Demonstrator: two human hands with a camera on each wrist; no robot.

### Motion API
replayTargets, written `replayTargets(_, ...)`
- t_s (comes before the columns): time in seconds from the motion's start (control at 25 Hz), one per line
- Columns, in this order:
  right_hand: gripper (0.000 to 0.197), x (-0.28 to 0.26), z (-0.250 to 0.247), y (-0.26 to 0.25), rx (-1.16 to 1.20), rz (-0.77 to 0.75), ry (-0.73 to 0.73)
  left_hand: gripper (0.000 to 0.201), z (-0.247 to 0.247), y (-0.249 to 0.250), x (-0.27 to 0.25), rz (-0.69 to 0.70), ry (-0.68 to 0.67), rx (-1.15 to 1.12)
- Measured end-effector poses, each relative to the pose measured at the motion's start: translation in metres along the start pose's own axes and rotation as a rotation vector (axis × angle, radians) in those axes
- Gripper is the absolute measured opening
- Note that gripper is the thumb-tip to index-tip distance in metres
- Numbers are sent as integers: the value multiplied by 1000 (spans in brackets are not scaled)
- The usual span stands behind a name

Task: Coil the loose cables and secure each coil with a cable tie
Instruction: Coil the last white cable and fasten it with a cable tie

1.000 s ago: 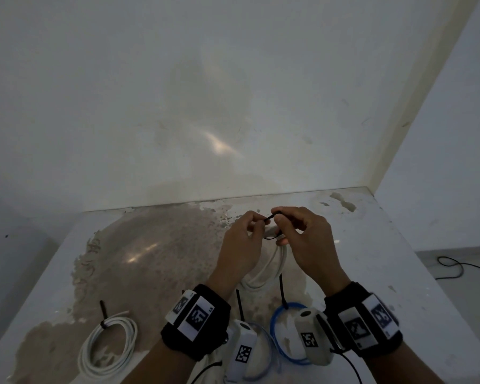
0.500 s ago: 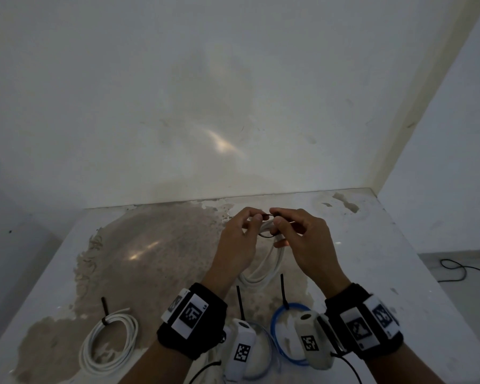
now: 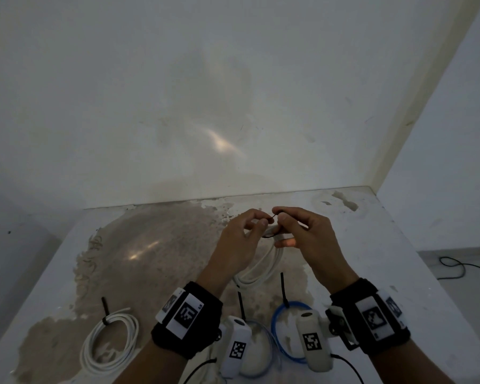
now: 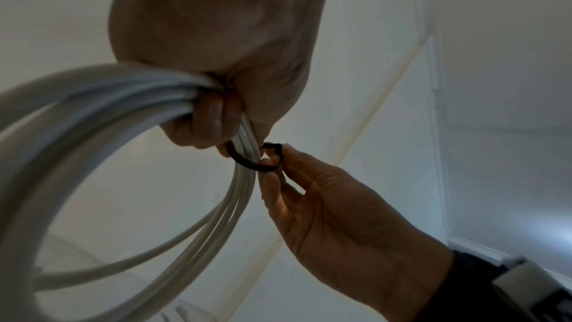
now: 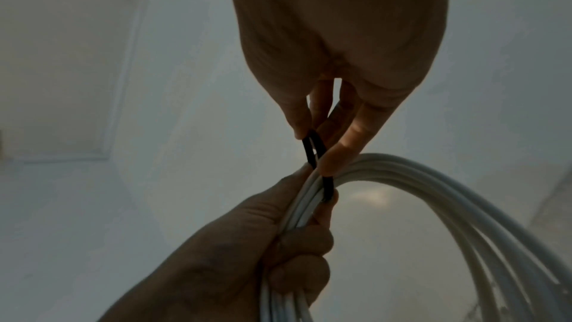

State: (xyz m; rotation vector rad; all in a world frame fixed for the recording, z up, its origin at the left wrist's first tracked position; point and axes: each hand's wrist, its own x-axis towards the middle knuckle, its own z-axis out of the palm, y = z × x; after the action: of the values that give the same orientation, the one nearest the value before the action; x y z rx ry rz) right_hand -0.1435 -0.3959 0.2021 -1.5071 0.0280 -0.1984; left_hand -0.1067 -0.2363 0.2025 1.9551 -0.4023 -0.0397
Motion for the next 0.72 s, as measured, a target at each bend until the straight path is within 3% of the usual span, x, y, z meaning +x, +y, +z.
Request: replayTargets(0.72, 16, -11, 1, -1, -74, -50, -16, 16, -1, 0, -2, -12, -24, 28)
